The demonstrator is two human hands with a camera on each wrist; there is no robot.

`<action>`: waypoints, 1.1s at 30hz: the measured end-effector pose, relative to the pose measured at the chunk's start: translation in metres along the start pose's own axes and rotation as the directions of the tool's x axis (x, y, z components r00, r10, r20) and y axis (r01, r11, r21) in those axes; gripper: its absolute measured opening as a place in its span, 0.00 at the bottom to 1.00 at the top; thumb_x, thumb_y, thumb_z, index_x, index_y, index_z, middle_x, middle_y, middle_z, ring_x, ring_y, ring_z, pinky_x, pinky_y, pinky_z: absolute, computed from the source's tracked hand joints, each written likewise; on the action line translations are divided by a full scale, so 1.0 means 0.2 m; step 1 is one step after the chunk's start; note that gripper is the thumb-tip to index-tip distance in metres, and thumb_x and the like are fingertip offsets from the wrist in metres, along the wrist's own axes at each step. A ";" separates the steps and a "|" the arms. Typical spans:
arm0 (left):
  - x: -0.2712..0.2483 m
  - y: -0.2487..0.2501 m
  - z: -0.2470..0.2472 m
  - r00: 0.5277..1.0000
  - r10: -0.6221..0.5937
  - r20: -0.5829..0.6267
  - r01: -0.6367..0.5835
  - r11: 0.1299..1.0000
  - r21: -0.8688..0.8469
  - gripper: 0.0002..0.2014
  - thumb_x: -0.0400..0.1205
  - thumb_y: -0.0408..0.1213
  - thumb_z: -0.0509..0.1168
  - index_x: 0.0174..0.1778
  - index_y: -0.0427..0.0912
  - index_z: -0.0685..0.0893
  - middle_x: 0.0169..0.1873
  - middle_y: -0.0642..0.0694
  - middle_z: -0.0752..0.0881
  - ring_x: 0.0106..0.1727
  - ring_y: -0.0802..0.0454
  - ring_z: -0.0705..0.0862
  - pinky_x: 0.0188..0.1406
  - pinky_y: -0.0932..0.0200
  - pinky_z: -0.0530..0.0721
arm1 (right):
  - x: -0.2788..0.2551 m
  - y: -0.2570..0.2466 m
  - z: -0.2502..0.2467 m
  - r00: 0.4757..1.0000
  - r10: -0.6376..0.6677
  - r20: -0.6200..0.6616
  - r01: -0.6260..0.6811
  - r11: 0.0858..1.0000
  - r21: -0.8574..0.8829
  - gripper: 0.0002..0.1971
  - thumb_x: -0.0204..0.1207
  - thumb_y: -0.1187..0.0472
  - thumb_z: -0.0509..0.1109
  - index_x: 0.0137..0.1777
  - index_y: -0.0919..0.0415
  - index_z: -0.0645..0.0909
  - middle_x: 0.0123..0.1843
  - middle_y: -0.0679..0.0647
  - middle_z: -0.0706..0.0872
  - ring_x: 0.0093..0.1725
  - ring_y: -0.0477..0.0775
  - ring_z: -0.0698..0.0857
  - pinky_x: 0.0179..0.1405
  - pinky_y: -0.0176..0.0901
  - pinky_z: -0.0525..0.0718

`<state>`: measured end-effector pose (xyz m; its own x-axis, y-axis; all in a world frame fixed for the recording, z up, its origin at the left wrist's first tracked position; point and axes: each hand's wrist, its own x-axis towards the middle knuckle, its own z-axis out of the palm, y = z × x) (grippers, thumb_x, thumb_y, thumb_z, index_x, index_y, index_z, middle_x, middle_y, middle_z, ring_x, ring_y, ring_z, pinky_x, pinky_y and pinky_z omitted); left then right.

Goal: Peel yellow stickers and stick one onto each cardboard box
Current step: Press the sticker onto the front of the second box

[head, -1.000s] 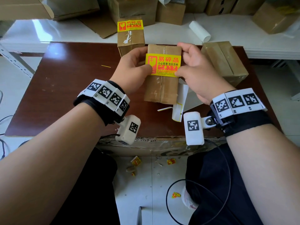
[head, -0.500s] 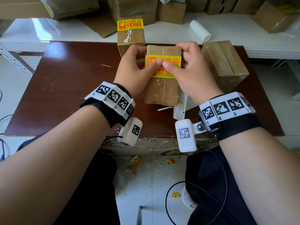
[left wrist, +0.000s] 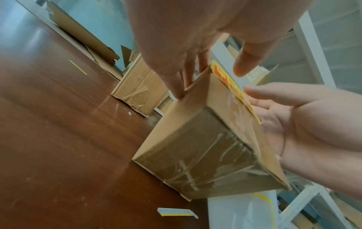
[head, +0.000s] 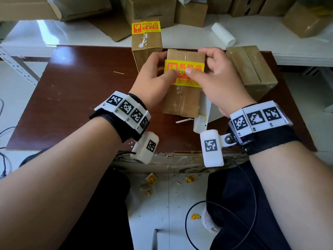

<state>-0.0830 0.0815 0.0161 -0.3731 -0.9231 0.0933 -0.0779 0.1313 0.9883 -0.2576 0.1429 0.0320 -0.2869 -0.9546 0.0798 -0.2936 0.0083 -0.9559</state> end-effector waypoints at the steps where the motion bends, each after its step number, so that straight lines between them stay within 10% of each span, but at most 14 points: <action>1: 0.00 0.00 0.01 1.000 0.006 -0.018 -0.006 1.000 0.000 0.26 0.78 0.41 0.71 0.73 0.41 0.79 0.65 0.41 0.90 0.67 0.44 0.90 0.70 0.35 0.88 | 0.00 0.01 0.01 1.000 -0.017 -0.002 0.017 1.000 -0.013 0.31 0.76 0.56 0.83 0.77 0.51 0.74 0.66 0.47 0.93 0.64 0.46 0.93 0.71 0.58 0.92; 7: 0.00 -0.03 -0.01 0.995 0.104 -0.006 -0.102 0.982 0.156 0.36 0.76 0.43 0.80 0.78 0.37 0.76 0.68 0.46 0.89 0.68 0.53 0.89 0.73 0.46 0.87 | 0.00 0.00 0.01 0.998 -0.001 0.059 0.002 1.000 -0.031 0.42 0.65 0.55 0.85 0.79 0.46 0.71 0.73 0.47 0.89 0.67 0.45 0.92 0.74 0.57 0.89; 15: 0.00 -0.02 -0.03 0.988 0.141 0.070 -0.149 0.981 0.124 0.40 0.70 0.38 0.85 0.77 0.37 0.77 0.68 0.44 0.89 0.68 0.51 0.90 0.72 0.42 0.88 | 0.00 0.00 -0.01 0.975 -0.060 -0.212 0.027 0.988 -0.153 0.39 0.54 0.35 0.91 0.63 0.47 0.82 0.60 0.47 0.93 0.59 0.48 0.94 0.59 0.61 0.94; 25: -0.03 0.01 -0.02 0.984 0.143 -0.108 -0.128 0.983 0.133 0.39 0.62 0.48 0.92 0.65 0.39 0.82 0.59 0.50 0.91 0.56 0.58 0.93 0.57 0.52 0.93 | 0.00 -0.02 0.01 0.960 -0.123 -0.253 0.103 0.991 -0.091 0.12 0.81 0.40 0.77 0.51 0.48 0.89 0.49 0.45 0.95 0.54 0.44 0.93 0.62 0.59 0.92; 33: -0.01 0.01 -0.04 0.951 0.143 -0.275 -0.120 0.988 0.099 0.27 0.71 0.53 0.86 0.52 0.36 0.86 0.48 0.45 0.94 0.49 0.47 0.95 0.51 0.37 0.93 | -0.03 -0.03 0.04 0.989 -0.147 -0.034 0.148 0.988 0.047 0.38 0.61 0.50 0.94 0.68 0.57 0.81 0.66 0.57 0.92 0.65 0.53 0.94 0.66 0.58 0.94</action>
<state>-0.0751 0.0799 0.0194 -0.1117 -0.9582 0.2632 -0.1236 0.2762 0.9531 -0.2466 0.1463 0.0358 -0.2717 -0.9348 0.2289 -0.2901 -0.1473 -0.9456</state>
